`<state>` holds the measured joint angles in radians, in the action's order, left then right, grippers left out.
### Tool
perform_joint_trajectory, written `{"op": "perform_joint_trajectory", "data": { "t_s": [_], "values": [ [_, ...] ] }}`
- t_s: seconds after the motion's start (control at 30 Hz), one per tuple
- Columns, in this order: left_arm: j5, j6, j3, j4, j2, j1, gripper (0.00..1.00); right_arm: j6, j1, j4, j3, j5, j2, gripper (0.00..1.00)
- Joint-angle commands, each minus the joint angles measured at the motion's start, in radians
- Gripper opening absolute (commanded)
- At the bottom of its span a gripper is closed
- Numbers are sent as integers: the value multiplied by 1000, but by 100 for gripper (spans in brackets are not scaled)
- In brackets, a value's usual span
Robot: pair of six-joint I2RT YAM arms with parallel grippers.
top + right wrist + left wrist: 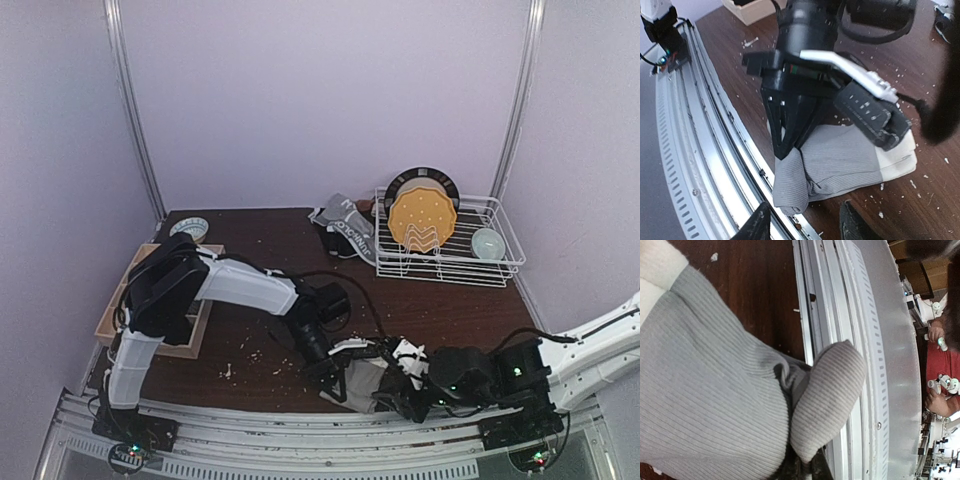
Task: Roll the underwear
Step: Roll the underwear at the center of the board.
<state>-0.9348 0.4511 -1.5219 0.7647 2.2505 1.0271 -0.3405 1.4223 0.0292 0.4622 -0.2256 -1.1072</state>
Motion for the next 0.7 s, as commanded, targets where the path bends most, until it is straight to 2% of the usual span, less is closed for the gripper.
{"op": "perform_joint_trajectory", "data": {
  "t_s": [0.0,0.13,0.23,0.43,0.67],
  "values": [
    [-12,-15,27,-19,6,-5,0,-18,5,-1,-62,-116,143,45],
    [-11,-26,47,-40,5,-7,0,-10,4,41,-124,-169,248,46],
    [-29,-53,61,-67,5,-13,0,29,-5,-17,-94,-67,269,46],
    [-74,-105,2,-25,46,-46,0,85,26,-10,-9,25,71,42],
    [-61,-112,-54,52,88,-61,0,110,30,46,78,12,-177,42]
  ]
}}
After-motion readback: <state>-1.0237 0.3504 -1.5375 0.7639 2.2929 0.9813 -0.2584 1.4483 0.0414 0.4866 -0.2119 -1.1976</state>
